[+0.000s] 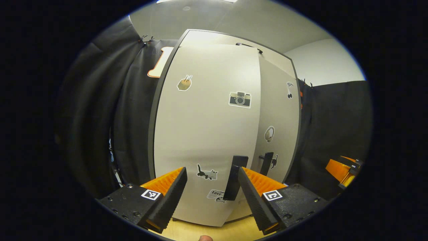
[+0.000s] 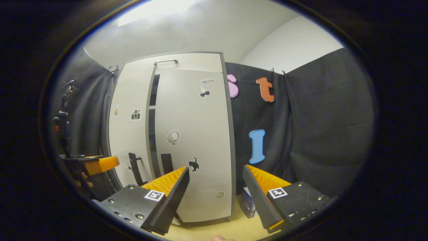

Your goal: Grasp the bottle in the cabinet with the left hand and place it on the coaster, then close the right door with the right hand and the left door with the left hand.

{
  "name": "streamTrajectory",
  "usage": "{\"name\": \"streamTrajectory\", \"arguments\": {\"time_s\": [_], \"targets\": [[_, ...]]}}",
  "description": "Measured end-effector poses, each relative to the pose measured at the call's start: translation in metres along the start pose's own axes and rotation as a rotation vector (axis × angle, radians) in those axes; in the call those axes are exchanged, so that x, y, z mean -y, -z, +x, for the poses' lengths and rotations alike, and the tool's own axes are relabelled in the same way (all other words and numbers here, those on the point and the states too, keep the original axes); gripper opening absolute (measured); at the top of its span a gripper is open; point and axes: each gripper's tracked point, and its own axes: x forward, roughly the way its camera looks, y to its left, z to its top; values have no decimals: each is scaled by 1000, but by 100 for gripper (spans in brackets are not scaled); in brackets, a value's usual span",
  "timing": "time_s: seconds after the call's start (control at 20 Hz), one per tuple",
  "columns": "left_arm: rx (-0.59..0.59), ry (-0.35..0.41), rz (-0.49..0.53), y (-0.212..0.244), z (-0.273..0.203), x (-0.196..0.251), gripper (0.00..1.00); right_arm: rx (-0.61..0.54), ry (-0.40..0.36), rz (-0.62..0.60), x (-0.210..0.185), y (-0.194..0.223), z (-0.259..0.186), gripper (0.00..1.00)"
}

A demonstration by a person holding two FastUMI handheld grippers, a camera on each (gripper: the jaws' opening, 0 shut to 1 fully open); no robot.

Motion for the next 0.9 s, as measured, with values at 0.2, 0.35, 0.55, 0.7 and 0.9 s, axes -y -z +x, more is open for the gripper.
{"name": "streamTrajectory", "arguments": {"time_s": [0.2,0.35,0.55,0.7,0.9], "targets": [[-20,-21,-7,7,-1,-3,95,-1,-2,-15,-1,0,-1,97],[-21,-28,-14,6,-4,-3,95,0,-2,-15,2,-2,-1,97],[-10,-39,-14,3,-8,-6,95,14,0,-19,3,-7,-2,97],[-8,-43,-15,1,-7,-8,95,10,0,-20,3,-6,-1,97],[-23,-52,-21,8,-7,-10,95,0,-14,-36,1,-2,0,97]]}}
